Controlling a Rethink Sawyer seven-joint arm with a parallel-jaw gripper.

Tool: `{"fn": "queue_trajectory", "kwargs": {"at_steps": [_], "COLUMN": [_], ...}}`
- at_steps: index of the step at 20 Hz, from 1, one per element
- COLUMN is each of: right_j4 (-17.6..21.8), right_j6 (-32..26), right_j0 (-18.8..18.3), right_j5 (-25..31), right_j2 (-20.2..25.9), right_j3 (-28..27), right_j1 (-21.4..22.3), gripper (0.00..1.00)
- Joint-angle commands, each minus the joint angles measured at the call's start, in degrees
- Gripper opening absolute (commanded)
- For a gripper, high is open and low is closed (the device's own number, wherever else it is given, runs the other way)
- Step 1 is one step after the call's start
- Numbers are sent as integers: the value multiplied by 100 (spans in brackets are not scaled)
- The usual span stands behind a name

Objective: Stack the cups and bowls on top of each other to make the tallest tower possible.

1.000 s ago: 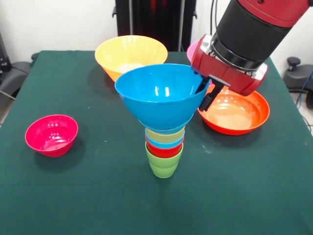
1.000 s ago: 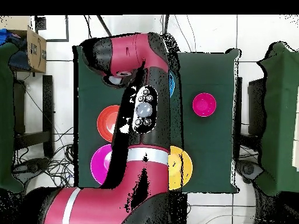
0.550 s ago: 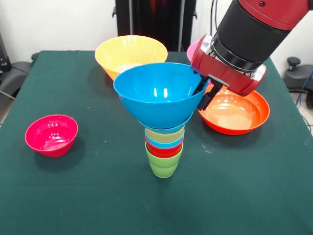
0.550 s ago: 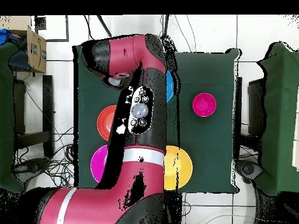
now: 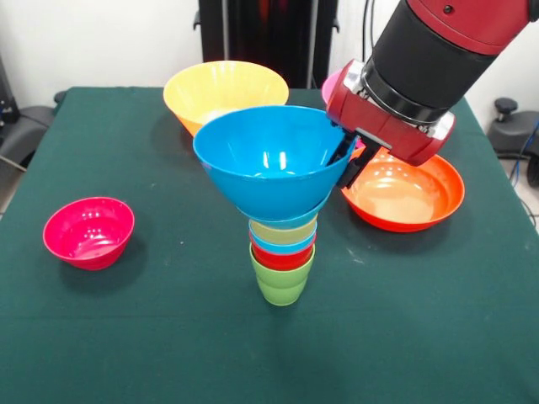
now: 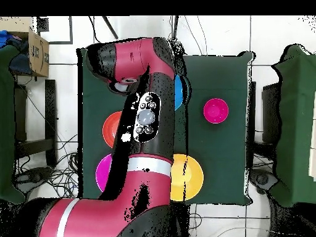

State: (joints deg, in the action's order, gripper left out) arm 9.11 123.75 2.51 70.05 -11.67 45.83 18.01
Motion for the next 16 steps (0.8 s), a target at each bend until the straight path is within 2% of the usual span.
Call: {"fn": "queue_trajectory", "kwargs": {"at_steps": [1, 16], "right_j4": [-135, -410], "right_j6": [1033, 1020], "right_j0": [131, 212], "right_j5": [-244, -227], "right_j2": [218, 108], "right_j3": [573, 578], "right_j1": [-120, -150], "gripper": [0, 0]}}
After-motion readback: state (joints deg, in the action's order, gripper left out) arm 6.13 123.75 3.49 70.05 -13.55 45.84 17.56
